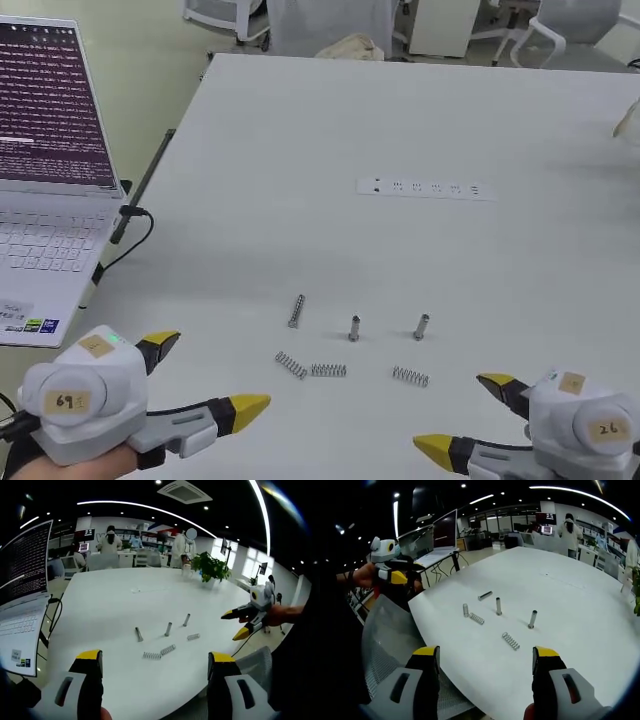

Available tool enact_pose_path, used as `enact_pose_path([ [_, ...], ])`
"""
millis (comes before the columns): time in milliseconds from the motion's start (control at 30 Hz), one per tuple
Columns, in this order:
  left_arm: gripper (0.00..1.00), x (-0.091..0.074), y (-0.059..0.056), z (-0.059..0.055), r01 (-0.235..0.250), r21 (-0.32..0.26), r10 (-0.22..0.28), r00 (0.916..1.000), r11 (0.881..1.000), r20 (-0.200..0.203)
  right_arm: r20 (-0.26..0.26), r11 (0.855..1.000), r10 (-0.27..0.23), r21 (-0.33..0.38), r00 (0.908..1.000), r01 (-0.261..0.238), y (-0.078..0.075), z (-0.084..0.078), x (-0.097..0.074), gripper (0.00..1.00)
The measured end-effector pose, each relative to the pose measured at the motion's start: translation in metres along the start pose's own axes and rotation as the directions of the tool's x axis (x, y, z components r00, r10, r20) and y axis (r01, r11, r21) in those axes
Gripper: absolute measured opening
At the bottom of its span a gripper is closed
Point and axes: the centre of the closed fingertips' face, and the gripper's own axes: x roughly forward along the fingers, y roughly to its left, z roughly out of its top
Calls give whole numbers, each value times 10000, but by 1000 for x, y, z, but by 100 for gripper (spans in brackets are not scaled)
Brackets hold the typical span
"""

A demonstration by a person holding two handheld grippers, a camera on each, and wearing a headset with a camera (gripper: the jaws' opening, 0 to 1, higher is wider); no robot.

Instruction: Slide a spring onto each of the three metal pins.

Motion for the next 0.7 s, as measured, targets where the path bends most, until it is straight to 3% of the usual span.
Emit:
enact_pose_path([
  [700,83,3,0,5,81,77,-82,10000,9999,45,57,10000,65,-45,10000,-65,1,4,3,74],
])
